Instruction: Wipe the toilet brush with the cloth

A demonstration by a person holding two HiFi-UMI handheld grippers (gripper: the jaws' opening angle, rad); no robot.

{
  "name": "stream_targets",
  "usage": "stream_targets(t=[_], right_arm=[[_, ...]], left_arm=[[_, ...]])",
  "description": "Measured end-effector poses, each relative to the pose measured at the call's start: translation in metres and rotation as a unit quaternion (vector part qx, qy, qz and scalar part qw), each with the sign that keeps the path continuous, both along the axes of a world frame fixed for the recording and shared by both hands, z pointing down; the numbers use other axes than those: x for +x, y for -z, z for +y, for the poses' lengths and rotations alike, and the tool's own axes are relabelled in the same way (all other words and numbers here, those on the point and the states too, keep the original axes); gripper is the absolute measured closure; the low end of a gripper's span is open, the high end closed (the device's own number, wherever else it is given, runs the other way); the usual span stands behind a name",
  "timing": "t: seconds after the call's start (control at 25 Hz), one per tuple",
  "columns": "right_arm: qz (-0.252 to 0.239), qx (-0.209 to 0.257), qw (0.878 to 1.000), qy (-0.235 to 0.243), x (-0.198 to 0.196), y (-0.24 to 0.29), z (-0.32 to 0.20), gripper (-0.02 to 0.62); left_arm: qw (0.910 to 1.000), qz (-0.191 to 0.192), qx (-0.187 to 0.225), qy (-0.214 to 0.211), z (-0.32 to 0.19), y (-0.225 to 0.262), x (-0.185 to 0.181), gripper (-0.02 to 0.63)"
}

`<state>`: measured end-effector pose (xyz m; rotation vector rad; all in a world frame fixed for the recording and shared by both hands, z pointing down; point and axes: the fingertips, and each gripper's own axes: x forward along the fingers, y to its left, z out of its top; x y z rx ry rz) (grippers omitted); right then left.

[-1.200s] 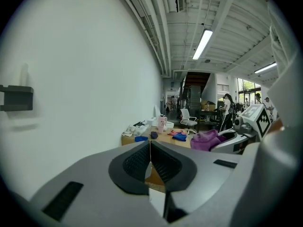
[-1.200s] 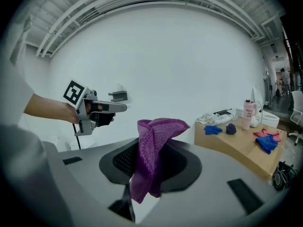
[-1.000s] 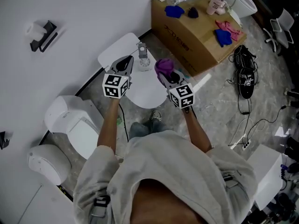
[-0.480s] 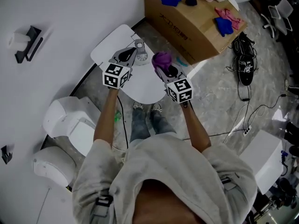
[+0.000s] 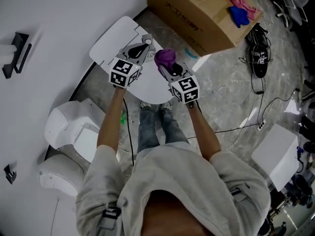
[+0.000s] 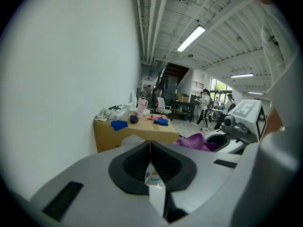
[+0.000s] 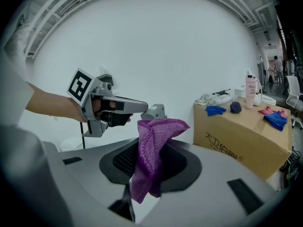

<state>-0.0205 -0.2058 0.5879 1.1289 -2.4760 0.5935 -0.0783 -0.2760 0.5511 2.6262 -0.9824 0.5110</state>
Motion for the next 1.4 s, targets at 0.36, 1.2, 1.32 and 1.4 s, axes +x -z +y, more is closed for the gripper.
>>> stream_targets(t=[0.36,1.2,1.32,1.4], right_arm=[[0.003,-0.027,1.000,0.014,-0.025,-0.042,-0.011,0.466],[0.013,-0.053,0.998,0.030,-0.061,-0.104,-0.060,0.466],[0.015,-0.058,0.998,0.032,-0.063,-0.112,-0.062,0.466],[0.017,-0.066,0.997,0.031,-0.063,-0.121,-0.062,0.466]], left_arm=[[0.9995,0.004,0.007,-0.030,-0.001,0.003,0.008,0.584],[0.9990,0.031,-0.001,-0.031,-0.011,0.007,0.000,0.584],[0.9989,0.033,-0.001,-0.032,-0.011,0.008,-0.002,0.584],[0.9988,0.038,0.000,-0.030,-0.011,0.009,-0.002,0.584]])
